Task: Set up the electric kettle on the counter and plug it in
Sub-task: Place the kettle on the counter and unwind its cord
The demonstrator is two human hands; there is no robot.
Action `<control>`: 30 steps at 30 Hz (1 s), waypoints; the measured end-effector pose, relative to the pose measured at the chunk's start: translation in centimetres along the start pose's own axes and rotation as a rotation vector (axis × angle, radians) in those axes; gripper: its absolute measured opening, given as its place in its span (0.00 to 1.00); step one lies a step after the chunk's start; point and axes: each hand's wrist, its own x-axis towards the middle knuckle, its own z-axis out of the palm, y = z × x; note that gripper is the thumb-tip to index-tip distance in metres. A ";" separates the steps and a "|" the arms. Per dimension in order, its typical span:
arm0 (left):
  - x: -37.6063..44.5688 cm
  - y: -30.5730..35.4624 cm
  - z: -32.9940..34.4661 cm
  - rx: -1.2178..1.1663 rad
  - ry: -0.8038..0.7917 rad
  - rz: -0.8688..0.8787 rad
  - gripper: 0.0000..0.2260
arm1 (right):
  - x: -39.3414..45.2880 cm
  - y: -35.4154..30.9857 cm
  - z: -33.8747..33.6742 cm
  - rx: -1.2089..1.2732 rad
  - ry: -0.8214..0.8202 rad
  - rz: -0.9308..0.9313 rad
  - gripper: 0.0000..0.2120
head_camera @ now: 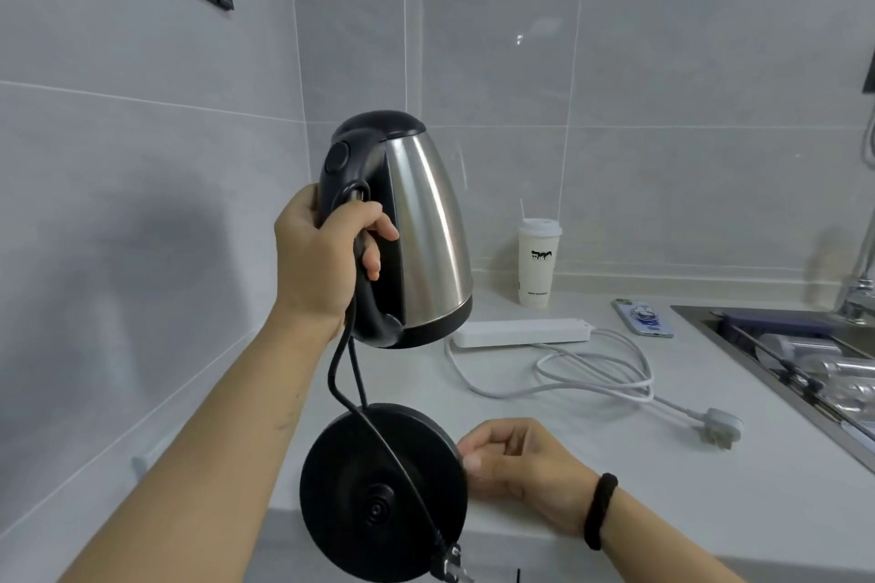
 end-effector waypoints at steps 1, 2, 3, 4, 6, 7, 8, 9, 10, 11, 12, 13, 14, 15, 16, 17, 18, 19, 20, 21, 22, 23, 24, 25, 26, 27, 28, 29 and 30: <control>0.0 -0.3 -0.2 -0.004 0.005 0.000 0.05 | 0.0 0.1 0.0 -0.030 0.001 0.004 0.14; 0.0 -0.5 -0.3 -0.014 0.010 -0.002 0.04 | 0.1 0.2 0.0 -0.064 0.006 0.008 0.15; 0.0 -0.7 -0.4 -0.023 0.014 -0.006 0.03 | 0.1 0.2 0.2 -0.097 0.020 0.006 0.17; 0.1 -0.8 -0.4 -0.030 0.015 -0.009 0.02 | 0.2 0.2 0.4 -0.115 0.040 0.002 0.17; 0.1 -1.0 -0.5 -0.039 0.005 -0.014 0.02 | 0.5 0.4 0.8 -0.091 0.094 -0.019 0.17; 0.1 -1.1 -0.6 -0.044 -0.004 -0.014 0.03 | 0.6 0.4 0.9 -0.066 0.126 -0.033 0.15; 0.1 -1.2 -0.8 -0.049 -0.012 -0.014 0.05 | 0.7 0.4 1.0 -0.043 0.156 -0.044 0.13; 0.2 -1.3 -0.9 -0.061 -0.016 -0.015 0.06 | 0.8 0.3 1.1 -0.037 0.185 -0.052 0.11; 0.2 -1.5 -1.0 -0.076 -0.018 -0.017 0.08 | 0.9 0.2 1.2 -0.043 0.209 -0.058 0.10; 0.2 -1.6 -1.2 -0.092 -0.020 -0.018 0.09 | 1.0 0.1 1.2 -0.049 0.227 -0.065 0.09; 0.2 -1.8 -1.3 -0.103 -0.024 -0.018 0.09 | 1.1 0.1 1.1 -0.051 0.242 -0.072 0.09; 0.2 -1.9 -1.5 -0.108 -0.031 -0.017 0.10 | 1.3 0.1 1.1 -0.046 0.257 -0.082 0.08; 0.2 -1.9 -1.6 -0.111 -0.038 -0.016 0.10 | 1.5 0.2 1.0 -0.030 0.284 -0.091 0.07; 0.2 -2.0 -1.7 -0.116 -0.044 -0.012 0.10 | 1.8 0.2 0.9 0.003 0.326 -0.098 0.06; 0.2 -2.1 -1.9 -0.119 -0.046 -0.008 0.10 | 2.2 0.3 0.7 0.051 0.374 -0.097 0.06; 0.1 -2.2 -2.0 -0.119 -0.043 -0.003 0.10 | 2.7 0.3 0.5 0.110 0.411 -0.097 0.07; 0.1 -2.2 -2.1 -0.115 -0.041 -0.001 0.11 | 3.1 0.2 0.2 0.169 0.439 -0.097 0.08; -0.1 -2.4 -2.3 -0.109 -0.039 -0.001 0.11 | 3.5 0.1 0.0 0.208 0.456 -0.095 0.09; -0.2 -2.5 -2.3 -0.107 -0.040 -0.005 0.12 | 3.7 0.0 -0.3 0.218 0.469 -0.096 0.09; -0.4 -2.7 -2.4 -0.108 -0.039 -0.013 0.12 | 4.0 -0.1 -0.5 0.207 0.480 -0.087 0.09; -0.5 -3.0 -2.5 -0.110 -0.038 -0.023 0.12 | 4.2 -0.2 -0.8 0.188 0.491 -0.070 0.09; -0.7 -3.2 -2.6 -0.111 -0.037 -0.035 0.12 | 4.4 -0.1 -1.0 0.168 0.494 -0.049 0.08; -0.8 -3.6 -2.8 -0.108 -0.036 -0.049 0.12 | 4.8 0.1 -1.3 0.145 0.487 -0.024 0.08; -0.9 -3.8 -3.0 -0.105 -0.037 -0.061 0.13 | 5.0 0.1 -1.4 0.112 0.480 -0.005 0.08; -0.9 -4.1 -3.2 -0.103 -0.038 -0.074 0.13 | 5.2 0.2 -1.6 0.080 0.475 0.009 0.09; -1.0 -4.4 -3.4 -0.101 -0.038 -0.088 0.13 | 5.4 0.3 -1.8 0.056 0.475 0.020 0.09; -1.0 -4.7 -3.6 -0.102 -0.035 -0.103 0.13 | 5.5 0.3 -1.9 0.038 0.478 0.029 0.09; -1.0 -5.0 -3.9 -0.102 -0.033 -0.116 0.14 | 5.7 0.3 -2.0 0.023 0.483 0.035 0.09; -1.0 -5.3 -4.1 -0.101 -0.031 -0.129 0.14 | 5.8 0.3 -2.2 0.012 0.485 0.037 0.08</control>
